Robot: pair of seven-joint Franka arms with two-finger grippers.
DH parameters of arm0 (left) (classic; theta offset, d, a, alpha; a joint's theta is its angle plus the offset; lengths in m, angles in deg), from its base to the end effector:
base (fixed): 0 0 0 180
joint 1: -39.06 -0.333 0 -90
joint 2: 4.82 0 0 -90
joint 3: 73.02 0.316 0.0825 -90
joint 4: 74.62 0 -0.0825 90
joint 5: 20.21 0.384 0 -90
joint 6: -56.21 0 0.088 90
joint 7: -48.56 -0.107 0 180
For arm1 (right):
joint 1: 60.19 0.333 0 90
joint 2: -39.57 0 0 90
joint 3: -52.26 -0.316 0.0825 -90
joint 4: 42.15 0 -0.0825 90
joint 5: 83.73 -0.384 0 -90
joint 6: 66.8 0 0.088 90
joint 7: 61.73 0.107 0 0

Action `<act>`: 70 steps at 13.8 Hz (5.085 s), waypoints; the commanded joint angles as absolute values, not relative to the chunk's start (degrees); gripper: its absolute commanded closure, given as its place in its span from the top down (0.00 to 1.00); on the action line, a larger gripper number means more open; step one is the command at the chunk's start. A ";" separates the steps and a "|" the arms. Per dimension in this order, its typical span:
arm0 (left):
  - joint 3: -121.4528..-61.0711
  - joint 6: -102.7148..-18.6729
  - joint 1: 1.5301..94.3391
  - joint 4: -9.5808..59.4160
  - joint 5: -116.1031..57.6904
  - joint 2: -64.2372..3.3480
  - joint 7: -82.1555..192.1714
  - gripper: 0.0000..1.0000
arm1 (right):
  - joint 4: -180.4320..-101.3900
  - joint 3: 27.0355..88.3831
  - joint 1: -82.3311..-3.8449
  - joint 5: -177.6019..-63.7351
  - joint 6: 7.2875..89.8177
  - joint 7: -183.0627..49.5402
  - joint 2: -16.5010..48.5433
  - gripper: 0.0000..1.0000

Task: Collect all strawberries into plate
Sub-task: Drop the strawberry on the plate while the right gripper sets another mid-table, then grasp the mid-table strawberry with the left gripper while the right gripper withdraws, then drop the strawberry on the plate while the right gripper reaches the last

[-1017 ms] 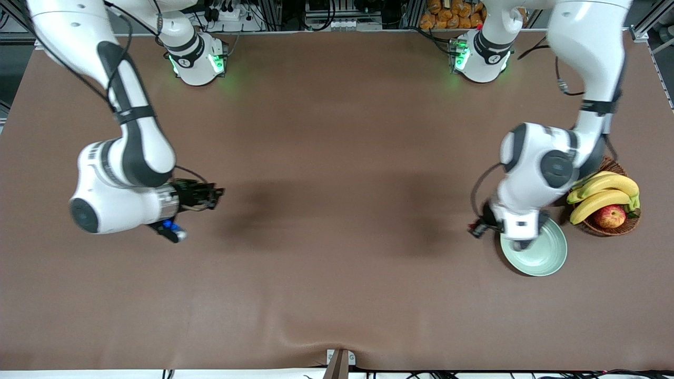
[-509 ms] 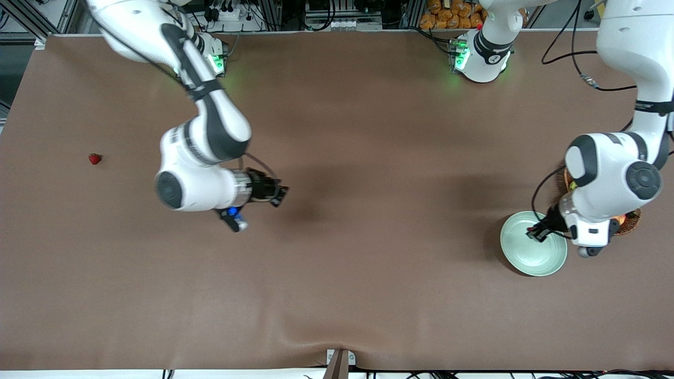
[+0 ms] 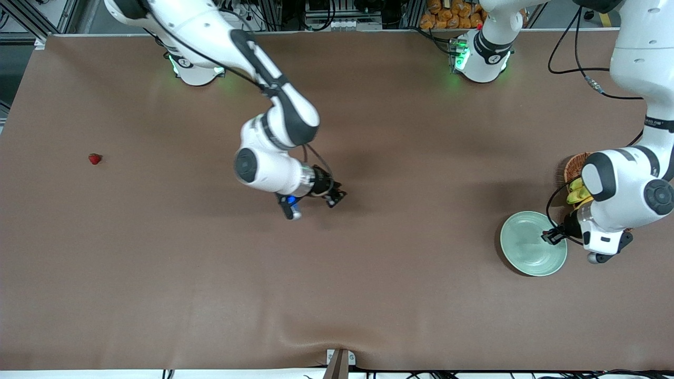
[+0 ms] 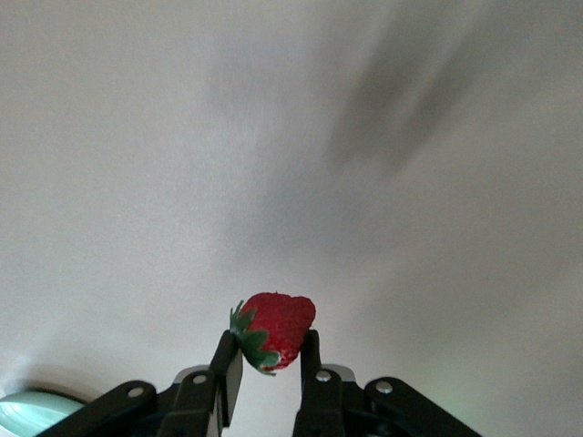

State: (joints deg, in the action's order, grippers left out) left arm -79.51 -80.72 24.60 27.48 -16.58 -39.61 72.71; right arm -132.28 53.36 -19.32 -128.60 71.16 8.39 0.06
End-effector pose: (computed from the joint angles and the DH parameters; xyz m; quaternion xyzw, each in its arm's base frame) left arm 0.6519 0.0976 0.2167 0.9644 0.2641 0.0012 0.0108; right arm 0.5467 0.4636 0.2512 -0.8234 0.4945 0.1819 0.2108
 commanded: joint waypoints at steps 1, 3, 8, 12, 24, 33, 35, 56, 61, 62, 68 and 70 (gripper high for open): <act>-79.97 -80.90 23.68 25.06 -12.84 -41.47 72.38 0.55 | -127.06 54.11 -15.29 -129.88 75.48 13.32 -4.98 0.00; -80.05 -80.82 23.68 25.05 -12.74 -40.95 72.90 1.00 | -124.08 54.11 -12.83 -129.88 77.94 16.83 -8.22 0.00; -81.46 -78.89 26.92 26.89 -12.74 -35.68 73.17 1.00 | -121.87 54.11 -9.12 -129.79 84.63 18.87 -12.81 0.96; -87.42 -77.65 27.63 29.96 -12.83 -32.08 74.74 1.00 | -121.78 54.54 -9.21 -129.00 83.76 18.52 -11.76 1.00; -97.11 -77.65 41.14 34.10 -12.74 -33.12 94.66 1.00 | -116.77 65.61 -24.04 -116.96 48.80 -7.10 -3.68 1.00; -96.93 -80.28 48.73 33.49 -12.83 -36.72 122.36 1.00 | -117.83 83.26 -32.59 -113.09 27.96 -58.34 -0.33 1.00; -96.67 -81.87 48.73 31.48 -12.83 -38.65 128.51 1.00 | -120.27 89.85 -32.50 -112.48 26.10 -69.41 -0.33 1.00; -95.70 -84.86 51.36 26.10 -5.62 -46.66 147.08 0.00 | -166.76 117.92 -32.77 -111.40 53.32 -121.23 -0.68 1.00; -95.26 -84.33 48.48 25.84 -0.72 -43.94 144.89 0.00 | -167.66 109.15 -39.95 -114.23 59.49 -121.76 -1.03 1.00; -95.26 -84.33 46.99 25.84 1.04 -43.67 144.10 0.00 | -167.66 106.95 -41.89 -114.93 60.54 -122.11 -1.03 1.00; -95.26 -84.24 34.60 26.28 4.92 -42.28 124.80 0.00 | -167.49 102.62 -45.60 -115.11 62.58 -124.48 -0.68 0.21; -95.35 -83.02 30.55 27.59 4.92 -40.25 117.41 0.00 | -166.26 102.71 -45.60 -115.11 59.51 -124.48 -0.68 0.00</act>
State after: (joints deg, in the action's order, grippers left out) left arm -94.89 -84.53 33.42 25.11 3.56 -43.92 122.24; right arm -166.98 103.81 -44.39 -114.20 59.03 -122.66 -0.46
